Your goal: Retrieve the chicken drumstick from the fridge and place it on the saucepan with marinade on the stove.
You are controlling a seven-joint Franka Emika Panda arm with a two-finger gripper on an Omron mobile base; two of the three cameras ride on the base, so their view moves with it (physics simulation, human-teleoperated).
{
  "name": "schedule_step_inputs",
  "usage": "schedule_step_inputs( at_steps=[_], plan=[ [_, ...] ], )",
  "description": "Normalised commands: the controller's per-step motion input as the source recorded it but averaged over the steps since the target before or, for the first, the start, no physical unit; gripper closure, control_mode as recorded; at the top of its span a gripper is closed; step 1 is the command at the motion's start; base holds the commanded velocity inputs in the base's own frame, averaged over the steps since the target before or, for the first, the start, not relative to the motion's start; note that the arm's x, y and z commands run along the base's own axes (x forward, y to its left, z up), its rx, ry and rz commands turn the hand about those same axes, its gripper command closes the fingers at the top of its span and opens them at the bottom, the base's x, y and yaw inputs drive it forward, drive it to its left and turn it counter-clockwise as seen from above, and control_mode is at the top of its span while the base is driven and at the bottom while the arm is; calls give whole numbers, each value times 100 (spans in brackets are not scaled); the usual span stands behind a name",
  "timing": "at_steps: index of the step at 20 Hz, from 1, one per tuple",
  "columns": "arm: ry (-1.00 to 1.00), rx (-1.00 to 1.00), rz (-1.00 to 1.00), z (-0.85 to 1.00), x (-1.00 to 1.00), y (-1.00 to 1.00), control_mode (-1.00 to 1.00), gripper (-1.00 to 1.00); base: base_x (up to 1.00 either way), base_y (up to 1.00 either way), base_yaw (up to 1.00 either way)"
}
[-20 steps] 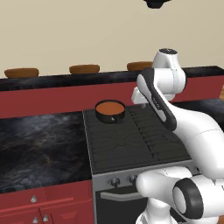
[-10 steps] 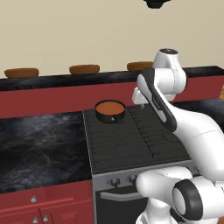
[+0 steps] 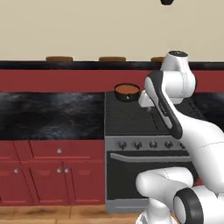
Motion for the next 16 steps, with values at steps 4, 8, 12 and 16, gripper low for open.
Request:
schedule_step_inputs(
  at_steps=[4,8,12,16],
  plan=[
    [0,0,0,0,0,0,100,-100,-30,-7,92],
    [0,0,0,0,0,0,100,-100,-14,0,98],
    [0,0,0,0,0,0,100,-100,-12,0,98],
    [0,0,0,0,0,0,100,-100,-10,0,98]
  ],
)
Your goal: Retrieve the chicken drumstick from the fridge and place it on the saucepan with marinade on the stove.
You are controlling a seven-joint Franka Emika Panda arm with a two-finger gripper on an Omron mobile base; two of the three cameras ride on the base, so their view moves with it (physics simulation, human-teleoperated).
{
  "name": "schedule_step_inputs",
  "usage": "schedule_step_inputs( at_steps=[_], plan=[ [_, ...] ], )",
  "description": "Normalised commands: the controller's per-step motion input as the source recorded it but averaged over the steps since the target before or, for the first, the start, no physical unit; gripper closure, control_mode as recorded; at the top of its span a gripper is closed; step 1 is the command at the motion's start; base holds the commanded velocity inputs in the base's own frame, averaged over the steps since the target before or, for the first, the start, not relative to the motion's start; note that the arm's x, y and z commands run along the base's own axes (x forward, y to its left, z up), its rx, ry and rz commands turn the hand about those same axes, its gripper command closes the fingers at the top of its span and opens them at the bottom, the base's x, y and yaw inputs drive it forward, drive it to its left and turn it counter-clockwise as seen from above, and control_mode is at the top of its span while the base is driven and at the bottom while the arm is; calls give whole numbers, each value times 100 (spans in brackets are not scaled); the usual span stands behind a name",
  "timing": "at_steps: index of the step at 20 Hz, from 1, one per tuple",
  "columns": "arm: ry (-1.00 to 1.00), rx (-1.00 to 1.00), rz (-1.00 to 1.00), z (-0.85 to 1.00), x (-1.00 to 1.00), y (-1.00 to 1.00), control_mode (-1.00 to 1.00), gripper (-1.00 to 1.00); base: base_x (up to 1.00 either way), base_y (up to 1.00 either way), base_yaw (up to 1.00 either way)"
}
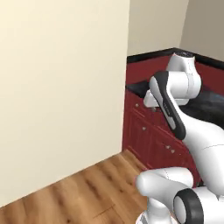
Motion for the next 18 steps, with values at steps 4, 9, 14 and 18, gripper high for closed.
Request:
schedule_step_inputs(
  at_steps=[4,9,14,18],
  plan=[
    [0,0,0,0,0,0,100,-100,0,0,99],
    [0,0,0,0,0,0,100,-100,0,0,100],
    [0,0,0,0,0,0,100,-100,0,0,100],
    [0,0,0,0,0,0,100,-100,0,0,99]
  ],
)
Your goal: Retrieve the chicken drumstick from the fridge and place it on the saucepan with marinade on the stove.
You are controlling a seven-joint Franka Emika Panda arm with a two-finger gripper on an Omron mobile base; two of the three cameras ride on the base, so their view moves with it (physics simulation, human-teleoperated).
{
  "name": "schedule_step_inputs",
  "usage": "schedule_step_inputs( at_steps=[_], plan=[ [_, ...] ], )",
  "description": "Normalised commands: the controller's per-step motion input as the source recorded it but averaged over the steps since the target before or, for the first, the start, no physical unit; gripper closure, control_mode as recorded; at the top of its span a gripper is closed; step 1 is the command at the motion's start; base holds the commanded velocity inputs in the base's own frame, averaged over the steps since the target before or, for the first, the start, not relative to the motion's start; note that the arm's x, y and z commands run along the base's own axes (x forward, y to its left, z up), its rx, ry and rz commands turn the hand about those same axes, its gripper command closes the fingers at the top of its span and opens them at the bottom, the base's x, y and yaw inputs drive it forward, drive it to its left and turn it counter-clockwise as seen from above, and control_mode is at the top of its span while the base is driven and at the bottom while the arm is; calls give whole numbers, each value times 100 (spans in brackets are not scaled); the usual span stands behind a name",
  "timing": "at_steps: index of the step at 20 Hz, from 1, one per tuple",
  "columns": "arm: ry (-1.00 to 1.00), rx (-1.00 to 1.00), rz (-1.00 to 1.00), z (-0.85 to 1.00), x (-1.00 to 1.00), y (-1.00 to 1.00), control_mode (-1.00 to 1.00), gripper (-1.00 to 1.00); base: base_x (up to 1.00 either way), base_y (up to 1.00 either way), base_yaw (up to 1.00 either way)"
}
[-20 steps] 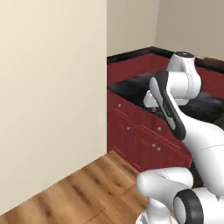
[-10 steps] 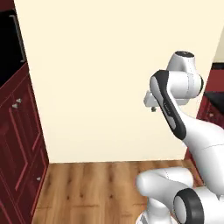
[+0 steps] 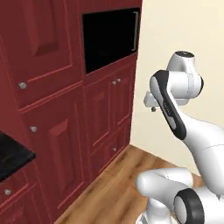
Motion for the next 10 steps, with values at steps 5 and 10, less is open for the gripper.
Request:
schedule_step_inputs(
  at_steps=[5,10],
  plan=[
    [0,0,0,0,0,0,100,-100,0,-3,93],
    [0,0,0,0,0,0,100,-100,0,-1,98]
  ],
)
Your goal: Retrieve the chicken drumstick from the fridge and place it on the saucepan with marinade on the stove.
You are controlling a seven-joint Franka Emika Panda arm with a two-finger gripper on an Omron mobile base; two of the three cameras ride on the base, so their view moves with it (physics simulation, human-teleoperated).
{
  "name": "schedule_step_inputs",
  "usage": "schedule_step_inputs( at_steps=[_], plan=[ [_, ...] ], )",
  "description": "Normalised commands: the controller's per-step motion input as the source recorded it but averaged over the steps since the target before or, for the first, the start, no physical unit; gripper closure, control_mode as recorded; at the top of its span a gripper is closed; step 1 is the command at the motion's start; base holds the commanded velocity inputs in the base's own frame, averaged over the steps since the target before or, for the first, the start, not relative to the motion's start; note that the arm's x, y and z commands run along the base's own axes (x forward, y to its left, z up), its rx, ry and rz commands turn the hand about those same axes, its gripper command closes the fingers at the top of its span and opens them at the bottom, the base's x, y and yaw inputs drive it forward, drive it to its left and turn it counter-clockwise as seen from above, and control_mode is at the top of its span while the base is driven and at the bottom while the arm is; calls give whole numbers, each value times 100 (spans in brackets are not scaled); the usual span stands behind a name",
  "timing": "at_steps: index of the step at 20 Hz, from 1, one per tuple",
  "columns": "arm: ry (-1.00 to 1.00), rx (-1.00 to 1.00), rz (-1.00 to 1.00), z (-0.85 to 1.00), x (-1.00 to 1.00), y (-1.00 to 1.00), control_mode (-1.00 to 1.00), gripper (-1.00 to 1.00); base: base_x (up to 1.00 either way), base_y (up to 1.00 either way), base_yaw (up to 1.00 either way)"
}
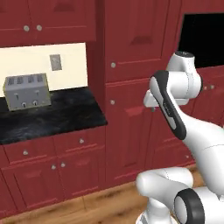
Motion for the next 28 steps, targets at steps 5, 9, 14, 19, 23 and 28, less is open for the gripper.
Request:
schedule_step_inputs(
  at_steps=[5,9,14,19,23,28],
  plan=[
    [0,0,0,0,0,0,100,-100,0,0,99],
    [0,0,0,0,0,0,100,-100,0,0,99],
    [0,0,0,0,0,0,100,-100,0,0,99],
    [0,0,0,0,0,0,100,-100,0,0,97],
    [0,0,0,0,0,0,100,-100,28,-2,88],
    [0,0,0,0,0,0,100,-100,100,1,28]
  ],
)
